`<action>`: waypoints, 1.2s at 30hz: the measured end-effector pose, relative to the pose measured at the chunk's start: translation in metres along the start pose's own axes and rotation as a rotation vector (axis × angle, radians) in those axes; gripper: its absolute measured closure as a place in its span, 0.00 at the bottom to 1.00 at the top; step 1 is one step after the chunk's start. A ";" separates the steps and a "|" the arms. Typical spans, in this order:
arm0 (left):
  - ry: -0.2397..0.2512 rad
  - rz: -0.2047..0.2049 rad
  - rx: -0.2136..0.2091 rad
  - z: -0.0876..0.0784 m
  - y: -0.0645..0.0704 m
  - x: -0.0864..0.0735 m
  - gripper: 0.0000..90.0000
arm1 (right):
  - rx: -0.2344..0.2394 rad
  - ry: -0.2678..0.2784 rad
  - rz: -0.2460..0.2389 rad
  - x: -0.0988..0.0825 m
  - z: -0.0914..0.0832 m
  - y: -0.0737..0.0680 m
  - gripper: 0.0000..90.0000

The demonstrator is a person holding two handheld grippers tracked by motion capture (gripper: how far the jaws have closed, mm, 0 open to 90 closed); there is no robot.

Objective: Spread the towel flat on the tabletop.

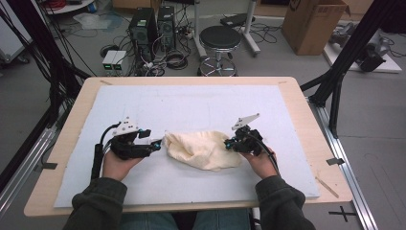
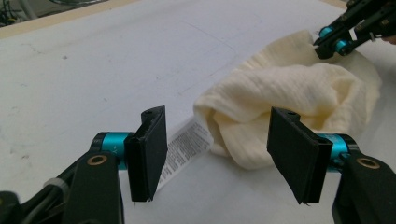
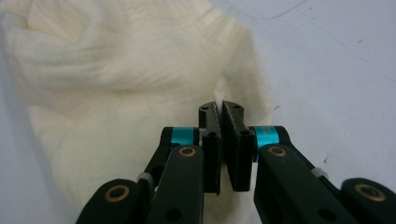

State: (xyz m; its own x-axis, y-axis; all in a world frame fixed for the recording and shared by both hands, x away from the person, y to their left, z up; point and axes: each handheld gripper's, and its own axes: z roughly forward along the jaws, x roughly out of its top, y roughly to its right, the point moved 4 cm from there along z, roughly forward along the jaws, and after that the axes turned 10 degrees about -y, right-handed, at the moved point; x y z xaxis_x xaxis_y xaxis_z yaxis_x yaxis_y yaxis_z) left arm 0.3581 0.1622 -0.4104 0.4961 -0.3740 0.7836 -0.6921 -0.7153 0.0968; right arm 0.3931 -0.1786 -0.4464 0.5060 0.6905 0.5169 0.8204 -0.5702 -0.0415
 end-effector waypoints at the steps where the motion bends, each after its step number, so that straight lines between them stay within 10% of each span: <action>1: 0.000 0.004 -0.012 0.004 -0.002 0.004 0.45 | 0.001 0.005 -0.003 0.000 0.000 0.000 0.95; 11: -0.071 0.005 -0.141 0.052 -0.006 0.024 0.56 | 0.014 0.042 0.010 0.000 -0.003 0.006 0.95; 19: -0.211 0.150 -0.201 0.063 0.018 0.009 0.92 | 0.020 0.044 -0.003 -0.006 -0.010 0.005 0.95; 27: -0.323 0.208 -0.206 0.064 0.029 -0.001 0.95 | 0.037 0.042 -0.021 -0.009 -0.013 -0.002 0.95; 36: -0.325 0.159 -0.247 0.059 0.027 -0.013 0.86 | 0.052 0.017 -0.029 -0.013 -0.007 -0.003 0.94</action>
State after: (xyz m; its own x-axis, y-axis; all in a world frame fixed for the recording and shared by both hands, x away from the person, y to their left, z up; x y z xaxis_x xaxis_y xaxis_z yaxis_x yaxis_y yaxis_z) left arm 0.3642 0.1123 -0.4541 0.4852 -0.6628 0.5703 -0.8583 -0.4857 0.1658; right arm 0.3819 -0.1889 -0.4469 0.4779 0.6983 0.5330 0.8475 -0.5261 -0.0706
